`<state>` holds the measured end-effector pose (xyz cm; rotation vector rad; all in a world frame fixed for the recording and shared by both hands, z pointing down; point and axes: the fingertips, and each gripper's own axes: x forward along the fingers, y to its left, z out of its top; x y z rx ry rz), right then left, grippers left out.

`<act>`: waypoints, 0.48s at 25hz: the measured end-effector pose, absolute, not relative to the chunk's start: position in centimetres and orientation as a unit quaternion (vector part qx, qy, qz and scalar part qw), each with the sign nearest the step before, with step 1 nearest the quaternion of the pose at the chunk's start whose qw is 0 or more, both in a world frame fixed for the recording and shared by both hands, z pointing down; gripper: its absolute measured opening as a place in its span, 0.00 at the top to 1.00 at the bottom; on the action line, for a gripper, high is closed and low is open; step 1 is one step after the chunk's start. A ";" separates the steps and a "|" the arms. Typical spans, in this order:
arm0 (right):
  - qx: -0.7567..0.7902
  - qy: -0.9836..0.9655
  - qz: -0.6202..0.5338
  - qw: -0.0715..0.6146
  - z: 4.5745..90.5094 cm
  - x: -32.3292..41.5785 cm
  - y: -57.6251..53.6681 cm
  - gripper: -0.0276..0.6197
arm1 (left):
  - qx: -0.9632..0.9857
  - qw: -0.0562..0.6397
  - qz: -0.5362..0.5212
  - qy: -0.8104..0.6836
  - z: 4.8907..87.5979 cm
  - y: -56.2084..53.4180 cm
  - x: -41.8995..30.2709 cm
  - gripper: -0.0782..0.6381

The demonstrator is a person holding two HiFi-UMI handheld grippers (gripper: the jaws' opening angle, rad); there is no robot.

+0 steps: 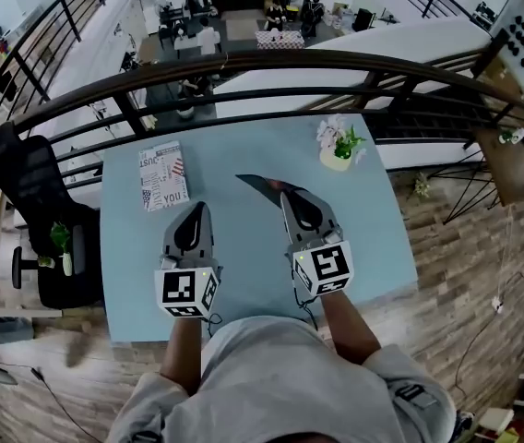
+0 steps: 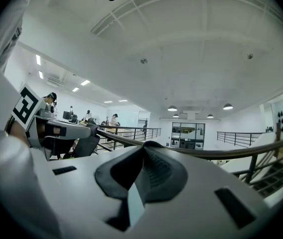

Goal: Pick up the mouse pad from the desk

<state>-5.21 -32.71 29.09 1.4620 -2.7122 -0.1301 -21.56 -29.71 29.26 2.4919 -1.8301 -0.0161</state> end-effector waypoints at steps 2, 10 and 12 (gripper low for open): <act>0.472 -0.880 -0.034 0.030 29.3 -5.2 -32.7 0.93 | 0.808 0.032 -0.005 -0.589 29.6 -29.7 -21.3 0.87; 0.471 -0.881 -0.032 0.035 29.9 -5.1 -32.6 0.93 | 0.803 0.041 -0.002 -0.594 30.5 -29.6 -21.5 0.87; 0.468 -0.882 -0.030 0.036 30.1 -5.2 -32.6 0.93 | 0.803 0.042 -0.001 -0.595 30.7 -29.7 -21.5 0.87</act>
